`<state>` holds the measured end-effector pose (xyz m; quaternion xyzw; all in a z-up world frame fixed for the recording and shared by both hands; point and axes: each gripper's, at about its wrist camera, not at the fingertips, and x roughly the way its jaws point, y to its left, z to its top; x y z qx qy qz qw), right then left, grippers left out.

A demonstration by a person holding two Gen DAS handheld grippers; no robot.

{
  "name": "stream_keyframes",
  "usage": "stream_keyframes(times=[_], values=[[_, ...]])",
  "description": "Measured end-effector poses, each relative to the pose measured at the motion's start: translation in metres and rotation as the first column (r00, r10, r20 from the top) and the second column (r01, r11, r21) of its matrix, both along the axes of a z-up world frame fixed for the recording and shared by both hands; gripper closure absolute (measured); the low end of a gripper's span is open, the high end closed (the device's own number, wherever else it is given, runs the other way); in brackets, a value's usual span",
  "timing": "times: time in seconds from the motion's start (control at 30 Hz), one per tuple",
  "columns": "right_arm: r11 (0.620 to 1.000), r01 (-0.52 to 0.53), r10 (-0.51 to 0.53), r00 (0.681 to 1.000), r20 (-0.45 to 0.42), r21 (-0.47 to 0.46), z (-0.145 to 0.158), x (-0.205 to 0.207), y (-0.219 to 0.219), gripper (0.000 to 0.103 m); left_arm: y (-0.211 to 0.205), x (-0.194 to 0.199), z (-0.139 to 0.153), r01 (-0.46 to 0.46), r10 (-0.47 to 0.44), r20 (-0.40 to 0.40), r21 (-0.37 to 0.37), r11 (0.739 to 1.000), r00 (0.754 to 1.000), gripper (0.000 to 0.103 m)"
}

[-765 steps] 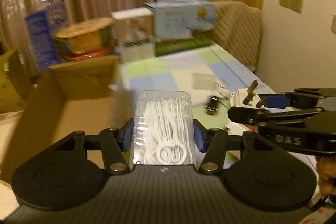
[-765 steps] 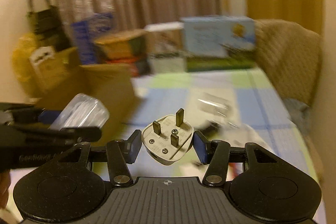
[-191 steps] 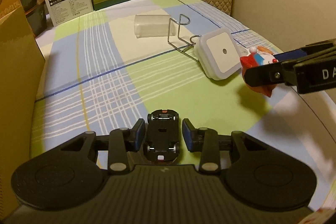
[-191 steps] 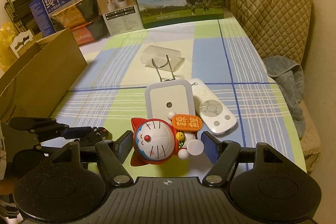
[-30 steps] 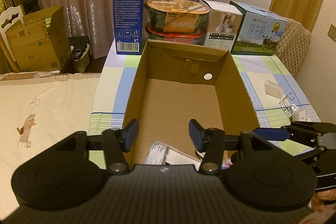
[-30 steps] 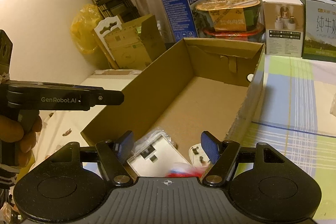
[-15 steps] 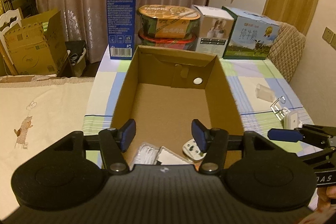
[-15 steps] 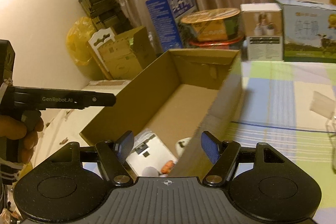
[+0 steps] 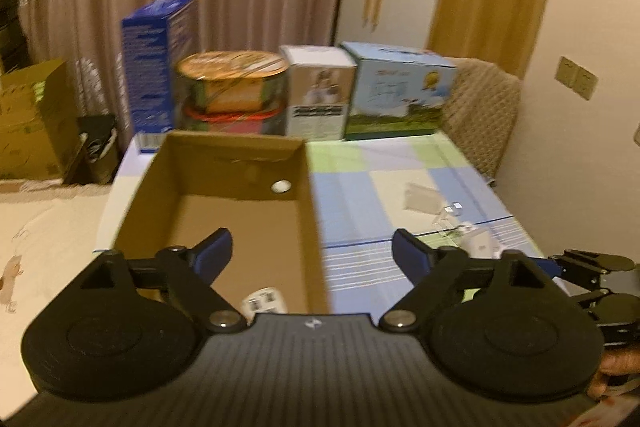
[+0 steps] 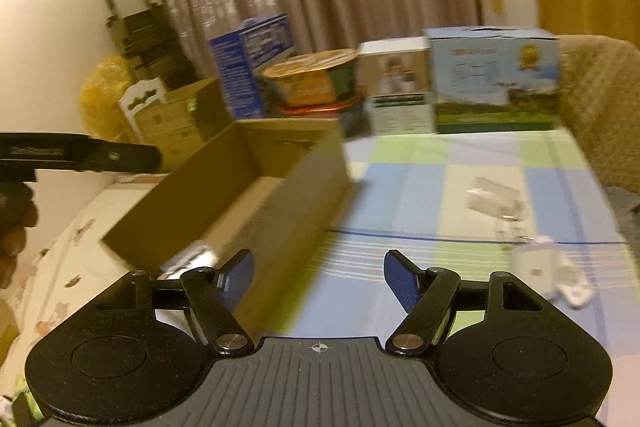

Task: Organize rigid objects
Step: 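Move both tools back over the remaining items on the table, then grasp the white remote with the right tool while the left tool approaches the night light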

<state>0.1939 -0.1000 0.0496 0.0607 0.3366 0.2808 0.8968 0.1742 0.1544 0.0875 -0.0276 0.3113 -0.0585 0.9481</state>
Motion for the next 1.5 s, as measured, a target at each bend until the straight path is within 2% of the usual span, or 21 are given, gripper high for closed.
stream_keyframes(times=[0.2, 0.43, 0.63, 0.73, 0.9, 1.07, 1.2, 1.4, 1.5], values=[[0.993, 0.101, -0.102, 0.995, -0.017, -0.061, -0.007, -0.006, -0.052, 0.03, -0.058, -0.001, -0.006, 0.08, -0.08, 0.021, 0.003, 0.997, 0.997, 0.001], [0.98, 0.17, -0.174, 0.984, -0.032, -0.106, -0.021, -0.005, -0.105, 0.029, -0.111, 0.009, -0.03, 0.129, -0.129, -0.012, -0.006, 0.992, 0.992, 0.001], [0.972, 0.205, -0.212, 0.976, -0.053, -0.111, -0.034, 0.003, -0.133, 0.028, -0.143, 0.024, -0.053, 0.147, -0.146, -0.035, 0.033, 0.989, 0.989, 0.001], [0.968, 0.224, -0.232, 0.97, -0.068, -0.115, -0.044, 0.009, -0.144, 0.028, -0.154, 0.032, -0.065, 0.14, -0.139, -0.038, 0.04, 0.989, 0.99, 0.001], [0.958, 0.251, -0.263, 0.962, -0.071, -0.138, -0.063, 0.019, -0.161, 0.028, -0.175, 0.043, -0.089, 0.102, -0.101, -0.019, 0.099, 0.99, 0.995, 0.001], [0.952, 0.246, -0.261, 0.963, -0.066, -0.18, -0.085, 0.03, -0.174, 0.028, -0.195, 0.058, -0.119, 0.111, -0.109, -0.029, 0.1, 0.989, 0.994, 0.001], [0.954, 0.241, -0.257, 0.963, -0.075, -0.178, -0.097, 0.046, -0.185, 0.028, -0.208, 0.073, -0.144, 0.117, -0.115, -0.026, 0.1, 0.988, 0.993, 0.001], [0.958, 0.19, -0.203, 0.978, -0.039, -0.213, -0.114, 0.077, -0.192, 0.028, -0.224, 0.097, -0.175, 0.148, -0.145, -0.047, 0.088, 0.985, 0.988, 0.001], [0.96, 0.178, -0.188, 0.982, -0.028, -0.216, -0.125, 0.093, -0.196, 0.03, -0.231, 0.106, -0.185, 0.177, -0.171, -0.06, 0.116, 0.977, 0.983, 0.001]])
